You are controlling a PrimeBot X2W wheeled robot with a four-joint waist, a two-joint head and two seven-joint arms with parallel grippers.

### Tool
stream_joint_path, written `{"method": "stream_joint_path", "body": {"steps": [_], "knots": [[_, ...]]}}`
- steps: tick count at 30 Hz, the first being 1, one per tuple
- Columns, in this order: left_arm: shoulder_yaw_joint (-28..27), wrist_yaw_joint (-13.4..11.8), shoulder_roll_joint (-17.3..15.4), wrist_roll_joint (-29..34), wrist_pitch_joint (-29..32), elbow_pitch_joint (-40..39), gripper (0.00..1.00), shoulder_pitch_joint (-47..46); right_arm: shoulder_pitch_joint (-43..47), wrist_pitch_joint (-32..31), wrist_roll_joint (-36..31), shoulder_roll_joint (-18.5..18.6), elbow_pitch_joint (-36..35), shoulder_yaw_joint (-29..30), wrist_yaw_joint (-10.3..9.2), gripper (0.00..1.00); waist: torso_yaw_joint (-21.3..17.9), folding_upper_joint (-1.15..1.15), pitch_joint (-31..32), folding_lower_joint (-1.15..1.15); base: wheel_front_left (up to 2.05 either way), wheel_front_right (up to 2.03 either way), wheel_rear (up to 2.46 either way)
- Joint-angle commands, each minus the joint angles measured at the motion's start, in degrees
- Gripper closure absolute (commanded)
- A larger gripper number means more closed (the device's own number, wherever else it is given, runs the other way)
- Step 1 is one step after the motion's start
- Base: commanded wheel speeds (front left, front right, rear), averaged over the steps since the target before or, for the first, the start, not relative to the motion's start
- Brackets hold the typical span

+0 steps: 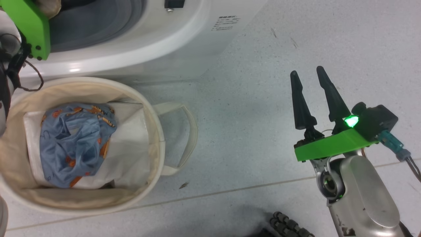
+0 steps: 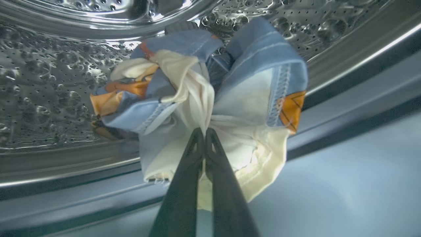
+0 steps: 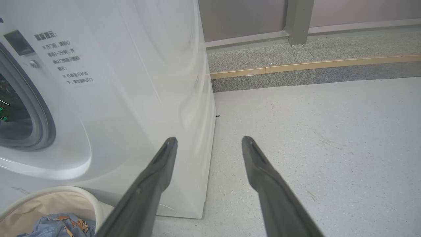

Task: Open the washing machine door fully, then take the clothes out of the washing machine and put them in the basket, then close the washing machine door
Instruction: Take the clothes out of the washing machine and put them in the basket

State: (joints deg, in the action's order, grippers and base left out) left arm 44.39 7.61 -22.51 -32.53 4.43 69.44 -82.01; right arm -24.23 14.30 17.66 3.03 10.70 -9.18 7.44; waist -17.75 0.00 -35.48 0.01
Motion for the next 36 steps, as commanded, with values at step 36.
{"method": "stream_joint_path", "body": {"steps": [36], "knots": [[-26.14,-8.47,-6.25,-0.83,-19.42,-53.98,1.00,47.45,8.21,0.70,-0.64,-0.15,6.80,-1.77,0.05,0.00,8.46,0.00,25.19,-0.01,0.00,0.00,0.00]]}}
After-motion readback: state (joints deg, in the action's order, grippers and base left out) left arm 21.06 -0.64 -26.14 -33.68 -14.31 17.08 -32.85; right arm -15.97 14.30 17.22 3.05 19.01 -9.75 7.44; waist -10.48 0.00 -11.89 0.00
